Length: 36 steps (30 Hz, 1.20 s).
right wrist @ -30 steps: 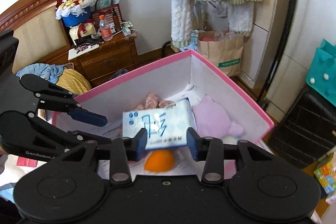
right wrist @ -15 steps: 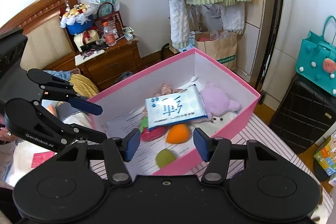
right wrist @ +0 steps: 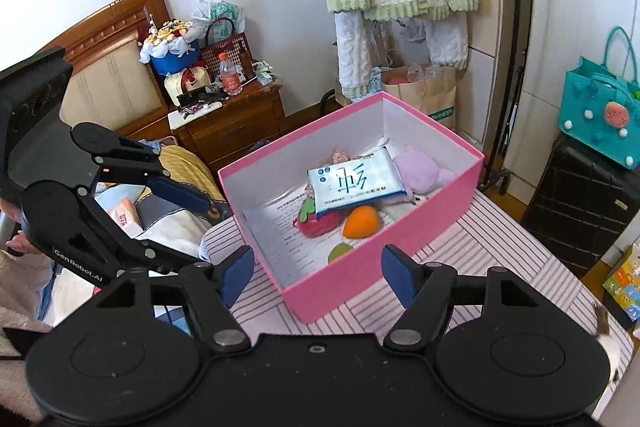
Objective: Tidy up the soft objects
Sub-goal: 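Move both open tools back over the table toward the white plush toy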
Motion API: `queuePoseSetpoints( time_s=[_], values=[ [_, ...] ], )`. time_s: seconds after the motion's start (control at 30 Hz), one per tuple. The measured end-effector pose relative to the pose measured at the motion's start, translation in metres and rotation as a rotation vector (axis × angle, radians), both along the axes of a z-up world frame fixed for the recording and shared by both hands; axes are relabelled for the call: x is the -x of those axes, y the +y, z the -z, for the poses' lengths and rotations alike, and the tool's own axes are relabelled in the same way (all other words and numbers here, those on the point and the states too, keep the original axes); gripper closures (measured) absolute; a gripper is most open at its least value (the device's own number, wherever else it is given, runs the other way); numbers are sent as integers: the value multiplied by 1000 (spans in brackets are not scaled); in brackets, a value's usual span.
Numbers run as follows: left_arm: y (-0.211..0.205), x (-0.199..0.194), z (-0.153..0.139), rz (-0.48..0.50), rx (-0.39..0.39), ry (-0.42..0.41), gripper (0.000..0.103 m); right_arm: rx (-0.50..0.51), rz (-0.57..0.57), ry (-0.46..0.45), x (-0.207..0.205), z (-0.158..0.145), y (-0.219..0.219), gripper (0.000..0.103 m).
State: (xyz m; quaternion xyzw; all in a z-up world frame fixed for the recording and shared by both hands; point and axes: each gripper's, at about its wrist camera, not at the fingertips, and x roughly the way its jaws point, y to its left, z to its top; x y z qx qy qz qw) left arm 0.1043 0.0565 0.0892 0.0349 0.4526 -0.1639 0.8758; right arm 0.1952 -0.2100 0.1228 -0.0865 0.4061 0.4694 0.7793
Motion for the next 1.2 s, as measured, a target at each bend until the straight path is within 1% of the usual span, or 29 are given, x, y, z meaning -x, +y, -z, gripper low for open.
queuePoseSetpoints(
  time_s=[0.03, 0.07, 0.13, 0.17, 0.23, 0.3, 0.37, 0.43, 0.47, 0.63, 0.77, 0.83, 0.9, 0.97, 1.03, 1.07, 1.13, 1.2],
  values=[
    [-4, 3, -1, 13, 1, 2, 39, 1, 2, -5, 3, -1, -5, 26],
    [-8, 5, -3, 24, 2, 6, 39, 7, 1, -11, 8, -2, -9, 21],
    [-18, 10, -4, 46, -2, 9, 33, 14, 2, -25, 19, -4, -19, 16],
    [-23, 12, -5, 56, -7, 8, 26, 13, 16, -29, 22, -5, -24, 15],
    [-33, 17, -6, 70, -13, 3, 24, 31, 46, -38, 30, -5, -34, 15],
    [-43, 23, -7, 86, -18, -11, 18, 58, 65, -52, 38, -3, -41, 15],
    [-54, 27, -8, 107, -34, -23, 14, 83, 89, -61, 45, -1, -49, 15],
    [-64, 32, -9, 129, -48, -40, 12, 107, 108, -60, 51, 2, -56, 15],
    [-69, 34, -8, 139, -53, -44, 9, 118, 116, -57, 54, 5, -61, 15],
    [-93, 38, -2, 192, -77, -65, 7, 142, 135, -60, 68, 19, -85, 15],
    [-111, 37, 8, 226, -93, -99, 7, 132, 156, -78, 74, 34, -107, 15],
    [-119, 32, 14, 238, -88, -105, 7, 124, 159, -101, 74, 42, -117, 15],
    [-126, 24, 19, 239, -68, -100, 7, 116, 178, -144, 74, 52, -129, 15],
    [-132, 15, 26, 241, -32, -111, 7, 101, 250, -211, 72, 62, -142, 15],
    [-142, 12, 34, 274, -18, -194, 7, 75, 325, -283, 70, 76, -157, 15],
    [-148, 9, 38, 268, -21, -224, 7, 67, 352, -307, 67, 83, -164, 15],
    [-160, 1, 47, 251, -15, -243, 7, 75, 397, -341, 59, 98, -175, 15],
    [-170, -4, 53, 265, 2, -263, 7, 78, 421, -370, 51, 111, -185, 15]
  ],
)
